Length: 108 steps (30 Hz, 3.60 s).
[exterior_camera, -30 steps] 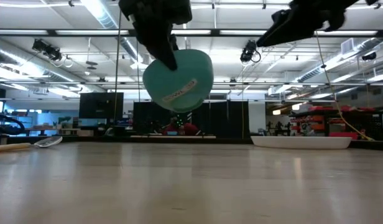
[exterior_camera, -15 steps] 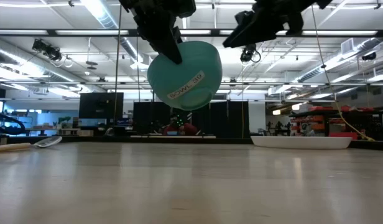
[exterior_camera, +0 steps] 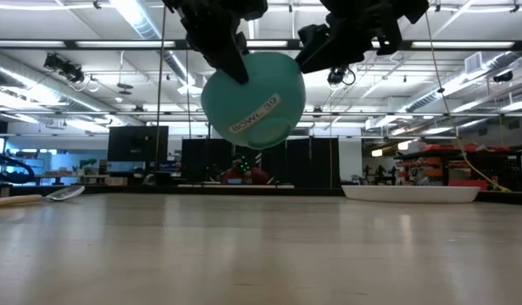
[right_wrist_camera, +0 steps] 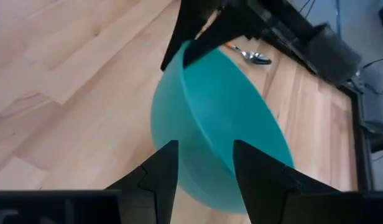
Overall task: Set table place
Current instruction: Put the green bowl on the blue plate
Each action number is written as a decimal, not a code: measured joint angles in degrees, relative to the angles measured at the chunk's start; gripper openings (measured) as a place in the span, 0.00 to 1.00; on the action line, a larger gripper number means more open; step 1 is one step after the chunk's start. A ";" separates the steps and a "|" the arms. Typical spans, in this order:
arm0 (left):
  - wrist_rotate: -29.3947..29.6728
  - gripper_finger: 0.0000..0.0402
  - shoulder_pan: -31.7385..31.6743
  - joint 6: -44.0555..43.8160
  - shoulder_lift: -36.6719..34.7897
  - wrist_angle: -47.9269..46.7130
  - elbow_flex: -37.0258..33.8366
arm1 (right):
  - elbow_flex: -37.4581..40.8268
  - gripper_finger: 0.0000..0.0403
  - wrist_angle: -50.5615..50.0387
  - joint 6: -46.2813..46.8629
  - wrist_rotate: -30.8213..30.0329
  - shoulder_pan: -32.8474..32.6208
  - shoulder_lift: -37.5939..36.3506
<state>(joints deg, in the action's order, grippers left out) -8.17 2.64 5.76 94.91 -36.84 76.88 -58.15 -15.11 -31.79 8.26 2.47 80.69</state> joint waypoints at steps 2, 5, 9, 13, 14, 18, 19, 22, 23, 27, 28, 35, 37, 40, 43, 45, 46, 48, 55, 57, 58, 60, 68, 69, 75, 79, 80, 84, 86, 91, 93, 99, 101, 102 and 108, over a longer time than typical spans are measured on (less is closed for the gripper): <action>-0.05 0.03 0.23 -0.02 0.00 0.06 0.00 | 0.00 0.40 0.05 -0.02 0.97 0.42 0.49; -0.29 0.03 0.55 1.15 0.00 -0.14 -0.02 | -0.02 0.40 0.01 -0.11 2.94 1.04 0.83; -0.52 0.03 0.63 2.73 0.00 -0.01 -0.02 | -0.04 0.40 -0.66 -1.49 6.65 1.59 0.87; -0.78 0.03 0.65 4.39 0.00 -0.11 -0.02 | -0.07 0.40 -2.07 -2.42 7.94 1.59 0.48; -0.96 0.03 0.62 5.02 0.00 -0.07 -0.02 | -0.07 0.40 -2.63 -2.43 7.99 1.59 0.38; -1.51 0.03 0.51 7.45 0.00 -0.16 0.07 | -0.09 0.40 -4.01 -2.43 8.14 1.57 0.30; -1.61 0.03 0.44 8.12 0.00 -0.23 0.07 | -0.09 0.40 -4.37 -2.43 8.17 1.57 0.25; -1.63 0.03 0.33 10.25 0.02 -0.31 0.07 | -0.13 0.40 -5.09 -2.42 8.36 1.57 0.19; -1.62 0.03 0.25 11.41 0.02 -0.32 0.07 | -0.13 0.40 -5.35 -2.40 8.43 1.57 0.19; -1.74 0.03 -0.41 14.82 0.04 -0.33 0.07 | -0.12 0.39 -6.01 -2.38 8.61 1.58 0.15; -1.77 0.03 -0.71 15.72 0.07 -0.33 0.07 | -0.12 0.38 -6.11 -2.36 8.60 1.59 0.15; -1.91 0.03 -2.82 21.45 0.19 -0.92 1.27 | -0.09 0.34 -6.45 -2.37 8.54 1.61 0.10; -2.01 0.03 -3.14 23.36 0.20 -3.09 3.16 | -0.11 0.33 -6.34 -2.38 8.73 1.61 0.07; -4.02 0.03 -4.04 26.47 0.20 -5.50 5.98 | -0.11 0.33 -6.26 -2.40 9.14 1.55 0.02; -5.02 0.03 -5.12 27.74 0.20 -7.76 8.29 | -0.13 0.33 -5.97 -2.45 9.03 1.57 0.04; -5.30 0.03 -5.90 27.93 0.20 -8.21 8.68 | -0.11 0.33 -5.91 -2.46 8.72 1.57 0.04; -5.44 0.03 -6.32 27.98 0.20 -8.25 8.68 | -0.11 0.32 -5.88 -2.52 8.58 1.57 0.04; -5.55 0.03 -6.93 28.26 0.20 -8.64 8.68 | -0.09 0.30 -5.80 -2.64 8.32 1.63 0.12; -5.40 0.03 -7.29 30.25 2.08 -8.44 8.72 | -0.42 0.05 -7.60 -3.60 9.84 1.83 0.43; -5.39 0.03 -7.29 30.90 2.32 -8.39 8.87 | -0.83 0.03 -8.01 -4.32 9.95 1.79 0.43; -5.35 0.03 -7.27 30.88 2.45 -8.14 8.87 | -1.18 0.04 -8.84 -4.69 9.99 1.79 0.43; -5.26 0.03 -7.28 30.75 2.62 -7.79 8.87 | -1.70 0.04 -9.85 -4.90 9.61 1.82 0.43; -4.62 0.11 -7.33 30.61 2.54 -6.67 8.94 | -2.14 0.02 -10.96 -4.76 9.44 1.83 0.43; -4.39 0.14 -7.32 30.76 2.50 -6.34 8.97 | -2.14 0.02 -11.09 -4.55 9.41 1.83 0.43; -3.64 0.31 -7.11 27.19 2.34 -0.39 9.06 | -2.20 0.01 -10.75 -3.67 8.10 1.89 0.41; -2.35 0.40 -7.04 27.18 2.29 2.60 9.34 | -2.47 0.01 -10.17 -3.07 7.93 2.00 0.32; -2.37 0.42 -7.04 27.31 2.37 3.22 9.27 | -2.47 0.01 -10.47 -3.00 7.89 1.95 0.32; -2.09 0.47 -6.98 27.58 2.14 4.50 10.86 | -2.47 0.01 -11.11 -2.05 7.02 1.96 0.32; -1.94 0.48 -7.00 27.07 2.03 3.24 12.74 | -2.47 0.01 -11.73 -1.54 5.39 2.21 0.17; -1.74 0.48 -6.47 23.02 2.03 -4.37 19.72 | -2.47 0.01 -13.17 1.47 -4.85 2.38 -0.79; -1.76 0.47 -6.26 21.44 2.06 -8.48 22.12 | -2.47 0.01 -14.21 2.68 -7.90 2.40 -1.68; 0.13 0.40 -5.47 17.52 2.07 -16.17 25.75 | -2.47 0.01 -19.61 12.53 -18.29 2.36 -5.76; 3.82 0.36 -4.84 17.30 2.10 -17.13 25.77 | -2.47 0.01 -22.26 16.90 -22.34 2.62 -7.34; 5.90 0.33 -4.46 17.23 2.10 -17.62 25.80 | -2.47 0.01 -23.77 19.33 -24.17 2.90 -8.16; 9.67 0.14 -2.89 15.43 2.10 -18.78 25.81 | -2.47 0.01 -32.73 34.61 -29.41 9.37 -10.44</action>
<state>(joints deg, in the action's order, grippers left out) 1.50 -0.24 21.20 97.01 -55.62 102.69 -60.62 -47.84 2.81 -21.15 11.84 70.25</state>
